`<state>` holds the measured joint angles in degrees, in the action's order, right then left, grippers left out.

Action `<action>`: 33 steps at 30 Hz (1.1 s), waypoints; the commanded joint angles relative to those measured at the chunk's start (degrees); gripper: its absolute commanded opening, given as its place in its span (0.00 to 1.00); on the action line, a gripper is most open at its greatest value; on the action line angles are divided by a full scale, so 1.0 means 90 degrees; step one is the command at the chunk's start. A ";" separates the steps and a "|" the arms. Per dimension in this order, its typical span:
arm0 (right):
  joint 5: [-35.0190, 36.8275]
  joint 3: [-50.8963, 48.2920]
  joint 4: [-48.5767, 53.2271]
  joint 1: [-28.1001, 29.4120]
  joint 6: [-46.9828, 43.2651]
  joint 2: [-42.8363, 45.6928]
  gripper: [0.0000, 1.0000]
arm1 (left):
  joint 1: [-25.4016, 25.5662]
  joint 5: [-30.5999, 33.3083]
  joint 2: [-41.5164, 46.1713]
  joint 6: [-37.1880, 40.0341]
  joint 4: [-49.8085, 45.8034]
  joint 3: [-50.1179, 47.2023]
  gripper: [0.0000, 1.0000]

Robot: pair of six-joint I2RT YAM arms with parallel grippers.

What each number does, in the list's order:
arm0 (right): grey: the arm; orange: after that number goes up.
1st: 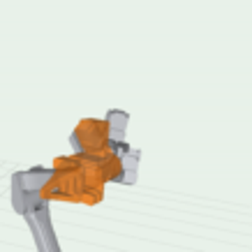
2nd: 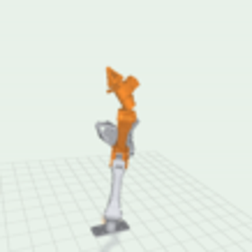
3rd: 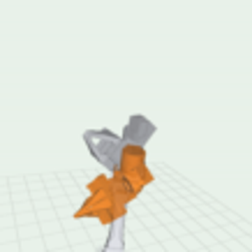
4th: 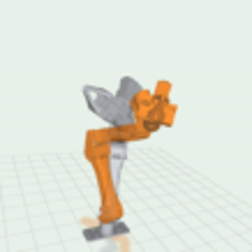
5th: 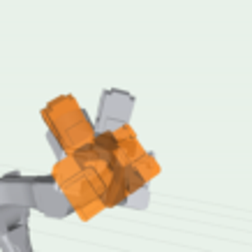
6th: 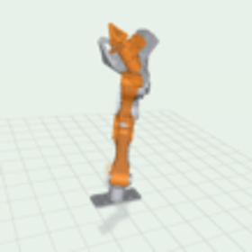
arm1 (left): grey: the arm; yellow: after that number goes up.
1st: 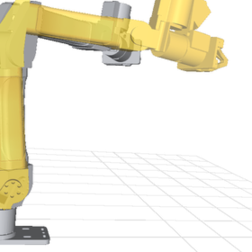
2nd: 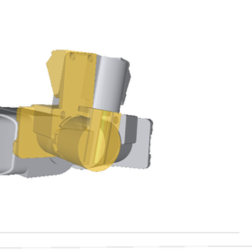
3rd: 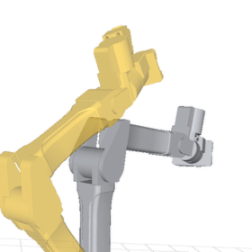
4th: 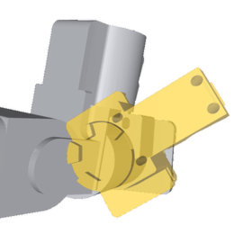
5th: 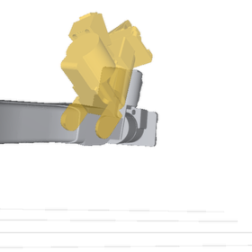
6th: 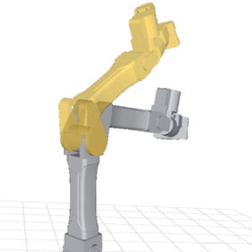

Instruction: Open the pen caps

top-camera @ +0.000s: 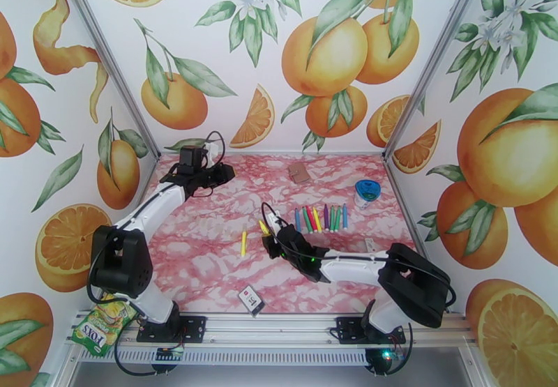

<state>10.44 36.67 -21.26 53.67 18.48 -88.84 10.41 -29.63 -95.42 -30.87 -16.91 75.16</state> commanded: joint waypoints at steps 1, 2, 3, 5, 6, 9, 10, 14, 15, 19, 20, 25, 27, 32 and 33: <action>0.0253 -0.0013 0.0050 0.0024 -0.0081 0.0168 0.00 | 0.0025 0.0206 0.0035 0.0446 -0.0482 0.0390 0.00; 0.0308 -0.0004 0.0056 0.0023 -0.0069 0.0166 0.00 | 0.0026 0.0310 0.0042 0.0628 -0.0742 0.0469 0.00; 0.0380 0.0015 0.0084 0.0025 -0.0057 0.0164 0.00 | 0.0022 0.0444 0.0061 0.0844 -0.1031 0.0546 0.00; 0.0517 0.0097 0.0203 0.0016 -0.0051 0.0136 0.00 | 0.0024 0.0739 0.0115 0.1231 -0.1525 0.0622 0.00; 0.0566 0.0144 0.0263 0.0004 -0.0049 0.0128 0.00 | 0.0022 0.0934 0.0156 0.1425 -0.1768 0.0641 0.00; 0.0652 0.0274 0.0390 -0.0037 -0.0009 0.0096 0.00 | 0.0021 0.1540 0.0251 0.1887 -0.2396 0.0661 0.00; 0.0662 0.0317 0.0415 -0.0069 0.0015 0.0076 0.00 | 0.0023 0.1780 0.0272 0.2014 -0.2554 0.0663 0.00; 0.0681 0.0498 0.0656 -0.0217 0.0195 0.0013 0.00 | 0.0023 0.2779 0.0366 0.2389 -0.3086 0.0578 0.00; 0.0686 0.0565 0.0749 -0.0253 0.0238 -0.0010 0.00 | 0.0015 0.3029 0.0394 0.2449 -0.3176 0.0532 0.00; 0.0815 0.0801 0.1087 -0.0350 0.0329 -0.0119 0.00 | 0.0015 0.3729 0.0465 0.2574 -0.3342 0.0368 0.00; 0.0834 0.0870 0.1183 -0.0377 0.0357 -0.0155 0.00 | 0.0015 0.3780 0.0475 0.2591 -0.3384 0.0337 0.00; 0.0940 0.1085 0.1481 -0.0516 0.0532 -0.0319 0.00 | -0.0005 0.4673 0.0398 0.2629 -0.3620 0.0255 0.00; 0.0966 0.1159 0.1558 -0.0576 0.0599 -0.0379 0.00 | -0.0028 0.4911 0.0334 0.2640 -0.3713 0.0214 0.00; 0.1015 0.1289 0.1675 -0.0686 0.0671 -0.0533 0.00 | -0.0122 0.5234 0.0127 0.2669 -0.3824 0.0131 0.00; 0.1027 0.1320 0.1683 -0.0708 0.0679 -0.0566 0.00 | -0.0158 0.5244 0.0115 0.2682 -0.3800 0.0083 0.00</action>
<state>17.89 46.54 -7.55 47.86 23.24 -92.66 9.76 14.09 -93.45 -7.46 -49.80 77.08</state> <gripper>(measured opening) 0.174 0.176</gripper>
